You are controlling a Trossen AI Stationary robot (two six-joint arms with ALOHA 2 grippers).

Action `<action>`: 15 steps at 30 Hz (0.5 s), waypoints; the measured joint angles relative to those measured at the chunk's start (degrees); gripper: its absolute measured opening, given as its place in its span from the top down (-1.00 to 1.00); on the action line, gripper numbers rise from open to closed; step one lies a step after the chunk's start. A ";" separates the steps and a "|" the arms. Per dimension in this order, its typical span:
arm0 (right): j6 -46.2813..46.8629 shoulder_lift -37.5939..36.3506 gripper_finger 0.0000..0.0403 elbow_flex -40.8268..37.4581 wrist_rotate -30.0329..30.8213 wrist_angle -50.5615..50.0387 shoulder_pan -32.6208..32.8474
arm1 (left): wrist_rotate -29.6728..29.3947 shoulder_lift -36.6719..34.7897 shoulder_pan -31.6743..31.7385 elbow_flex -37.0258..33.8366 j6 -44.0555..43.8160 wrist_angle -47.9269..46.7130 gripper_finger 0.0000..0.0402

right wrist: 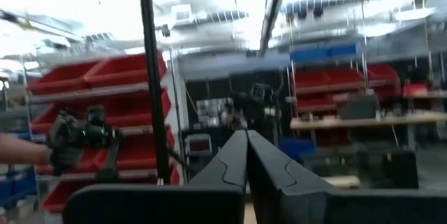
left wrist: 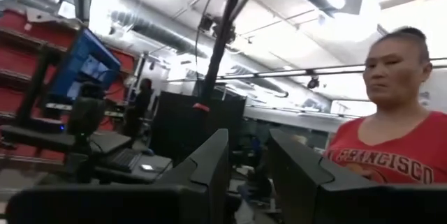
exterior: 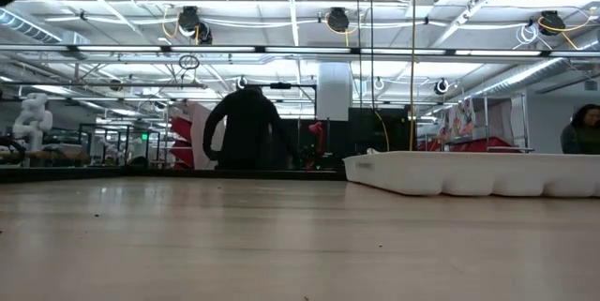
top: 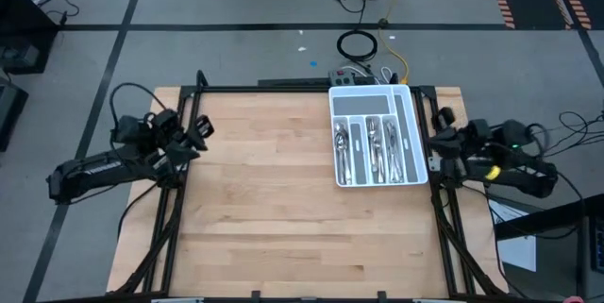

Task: Sort silverware
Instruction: Return to Home Position

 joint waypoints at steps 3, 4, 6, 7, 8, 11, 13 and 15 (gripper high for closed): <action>-0.71 -0.14 1.00 -3.29 0.12 0.12 0.00 | -0.79 -2.71 -0.93 -5.17 -1.41 3.26 0.47; -1.39 -0.16 1.00 -4.29 0.20 0.06 -0.01 | -1.74 -3.56 -1.23 -6.89 -1.50 4.71 0.47; -1.93 -0.18 1.00 -6.50 0.18 0.83 0.00 | -4.08 -5.14 -1.87 -10.42 -1.38 7.20 0.47; -2.12 -0.18 1.00 -7.84 0.20 1.57 -0.02 | -5.40 -5.78 -2.18 -12.30 -1.23 8.08 0.47; -2.43 -0.14 1.00 -8.89 0.22 2.02 0.00 | -6.69 -6.27 -2.51 -14.26 -1.15 9.24 0.47; -2.31 -0.18 1.00 -12.03 0.18 3.64 -0.02 | -10.72 -7.28 -3.67 -19.49 -1.42 12.95 0.47; -1.12 -0.14 1.00 -14.29 0.17 5.05 -0.02 | -12.66 -7.47 -4.76 -20.33 -0.25 11.69 0.47; 0.29 -0.16 1.00 -16.07 0.17 6.94 -0.02 | -13.70 -7.52 -5.90 -20.39 2.87 10.28 0.47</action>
